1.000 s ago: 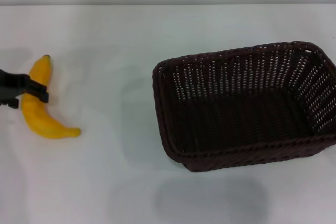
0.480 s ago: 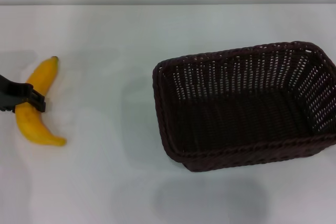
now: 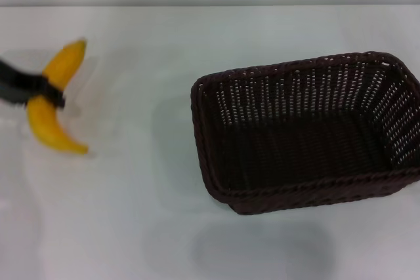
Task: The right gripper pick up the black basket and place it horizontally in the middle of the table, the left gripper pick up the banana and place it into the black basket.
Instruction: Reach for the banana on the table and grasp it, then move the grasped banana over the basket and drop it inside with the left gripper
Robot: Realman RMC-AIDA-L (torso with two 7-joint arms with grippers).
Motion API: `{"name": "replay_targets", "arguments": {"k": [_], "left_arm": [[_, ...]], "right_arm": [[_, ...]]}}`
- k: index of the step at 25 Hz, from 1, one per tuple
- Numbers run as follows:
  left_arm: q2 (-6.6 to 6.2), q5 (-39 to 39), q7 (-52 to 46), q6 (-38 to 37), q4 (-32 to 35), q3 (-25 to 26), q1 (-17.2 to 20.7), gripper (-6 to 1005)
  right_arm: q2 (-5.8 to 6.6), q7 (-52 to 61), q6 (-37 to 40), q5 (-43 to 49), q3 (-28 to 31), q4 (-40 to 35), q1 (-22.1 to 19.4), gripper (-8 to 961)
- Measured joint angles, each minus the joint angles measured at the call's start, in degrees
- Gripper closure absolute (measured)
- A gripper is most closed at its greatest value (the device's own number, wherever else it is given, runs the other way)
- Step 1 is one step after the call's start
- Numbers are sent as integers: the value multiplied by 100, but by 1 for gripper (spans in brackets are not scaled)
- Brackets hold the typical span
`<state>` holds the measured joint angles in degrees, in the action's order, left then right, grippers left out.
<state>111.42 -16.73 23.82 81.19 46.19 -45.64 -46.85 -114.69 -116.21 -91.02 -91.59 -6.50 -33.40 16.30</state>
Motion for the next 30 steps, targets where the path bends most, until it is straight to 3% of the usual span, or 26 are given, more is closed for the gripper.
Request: {"name": "replay_targets", "arguments": {"k": [7,8,9,11,16,23,27,30], "left_arm": [[-63,-1137,469,1200,1056,-23,-378,482],[-65,-1272,529,1445,1177,-22,-519,482],[-56,-1585,665,1989,1314,-31,-928,481],[-29,-1737,718,2224,1321,-68,-1167,481],[161,-2326,743,2516,1296,-555,-1725,483],[697,-2546,737,2363,1115,-1321,-2160,449],[740,-2538,514,1965,1144,-1962,-2150,430],[741,-2544,487,1797,1158,-2097,-2101,416]], "right_arm": [[1,-21,0,0,0,1,-30,286],[2,-25,0,0,0,1,-30,286],[4,-27,-1,0,-1,1,-30,286],[12,-29,-2,0,-1,1,-30,286],[21,-34,-3,1,0,0,-23,286],[11,-50,-39,1,-10,0,-39,287],[9,-51,-56,1,-11,0,-94,287],[9,-55,-63,14,-5,3,-134,287]]}}
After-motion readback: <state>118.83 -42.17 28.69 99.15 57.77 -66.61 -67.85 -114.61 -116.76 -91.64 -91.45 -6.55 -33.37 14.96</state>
